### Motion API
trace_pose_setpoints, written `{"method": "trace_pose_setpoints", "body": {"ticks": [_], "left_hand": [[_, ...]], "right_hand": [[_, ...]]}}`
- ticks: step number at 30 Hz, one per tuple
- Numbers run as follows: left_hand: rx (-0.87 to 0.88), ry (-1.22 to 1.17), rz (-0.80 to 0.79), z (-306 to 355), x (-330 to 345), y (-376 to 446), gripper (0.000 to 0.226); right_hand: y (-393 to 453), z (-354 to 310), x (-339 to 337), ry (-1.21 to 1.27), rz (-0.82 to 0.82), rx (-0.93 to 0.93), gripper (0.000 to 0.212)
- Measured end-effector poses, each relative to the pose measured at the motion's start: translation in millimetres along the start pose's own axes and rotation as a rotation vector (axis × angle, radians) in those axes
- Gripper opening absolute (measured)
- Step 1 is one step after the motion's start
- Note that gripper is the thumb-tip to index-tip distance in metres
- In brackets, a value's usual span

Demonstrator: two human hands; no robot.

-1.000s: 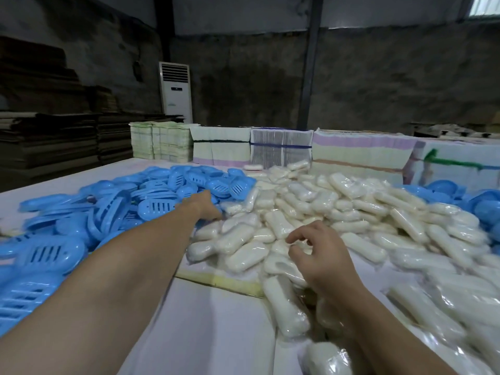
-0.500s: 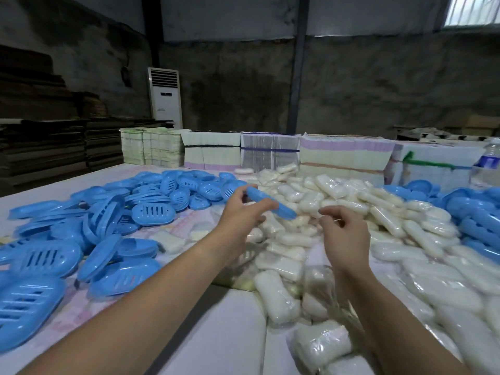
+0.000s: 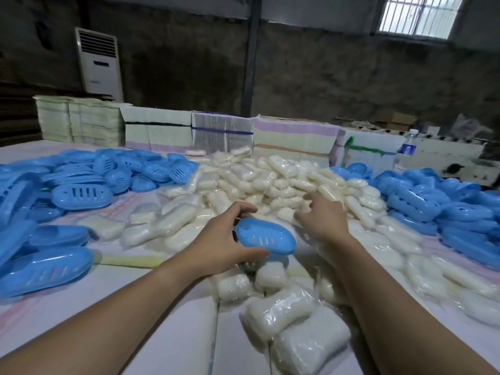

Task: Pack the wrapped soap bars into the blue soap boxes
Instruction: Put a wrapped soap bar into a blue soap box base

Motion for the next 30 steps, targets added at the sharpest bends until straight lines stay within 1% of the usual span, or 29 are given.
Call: {"method": "trace_pose_setpoints", "body": {"ticks": [2, 4, 7, 11, 13, 16, 19, 20, 22, 24, 25, 27, 30], "left_hand": [[0.003, 0.004, -0.005, -1.0, 0.3, 1.8, 0.069], [0.003, -0.006, -0.009, -3.4, 0.2, 3.0, 0.069], [0.013, -0.005, -0.020, -7.0, -1.0, 4.1, 0.071], [0.015, 0.008, -0.018, -9.6, -1.3, 5.3, 0.073], [0.010, 0.006, -0.017, -9.7, -0.8, 5.0, 0.074], [0.008, 0.000, -0.019, -9.9, -0.7, 5.5, 0.074], [-0.005, 0.019, -0.019, -10.6, -0.5, 6.3, 0.077], [-0.011, 0.021, -0.023, -11.0, -0.4, 6.8, 0.079], [-0.020, 0.008, -0.032, -11.8, -1.0, 7.8, 0.082], [-0.028, -0.014, -0.042, -11.9, -1.2, 7.7, 0.085], [-0.030, -0.027, -0.044, -11.7, -1.1, 7.7, 0.087], [-0.036, -0.040, -0.048, -11.2, -1.1, 7.8, 0.089], [-0.042, -0.011, -0.050, -10.9, -1.4, 7.6, 0.088]], "right_hand": [[7.4, 4.4, 12.0, -0.211, -0.129, 0.070, 0.054], [12.3, 5.0, 17.0, -0.294, -0.152, 0.070, 0.050], [13.3, 6.5, 16.9, -0.298, -0.148, 0.051, 0.043], [9.8, 1.7, 15.6, -0.334, -0.191, 0.073, 0.040], [6.2, -0.9, 12.9, -0.342, -0.170, 0.053, 0.037], [-5.7, -0.7, -2.4, -0.162, -0.094, 0.014, 0.036], [-16.7, -5.4, -23.6, -0.089, -0.075, -0.090, 0.031], [-21.1, -7.7, -30.9, -0.071, -0.058, -0.154, 0.029], [-31.3, -10.4, -44.0, 0.071, -0.062, -0.298, 0.025], [-44.7, -12.2, -51.8, 0.264, -0.188, -0.430, 0.025], [-51.2, -14.4, -52.7, 0.311, -0.265, -0.477, 0.027], [-57.5, -20.2, -48.3, 0.275, -0.376, -0.511, 0.029], [-58.4, -29.7, -31.2, 0.114, -0.422, -0.565, 0.027]]}}
Point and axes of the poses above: each hand's wrist, its own y-axis towards the middle knuckle, its own x-axis out of the palm, z = x × y, the point moved 2 cm from there along y, towards the middle knuckle, and after that the axes turned 14 degrees about -z, right-handed, at the moved point
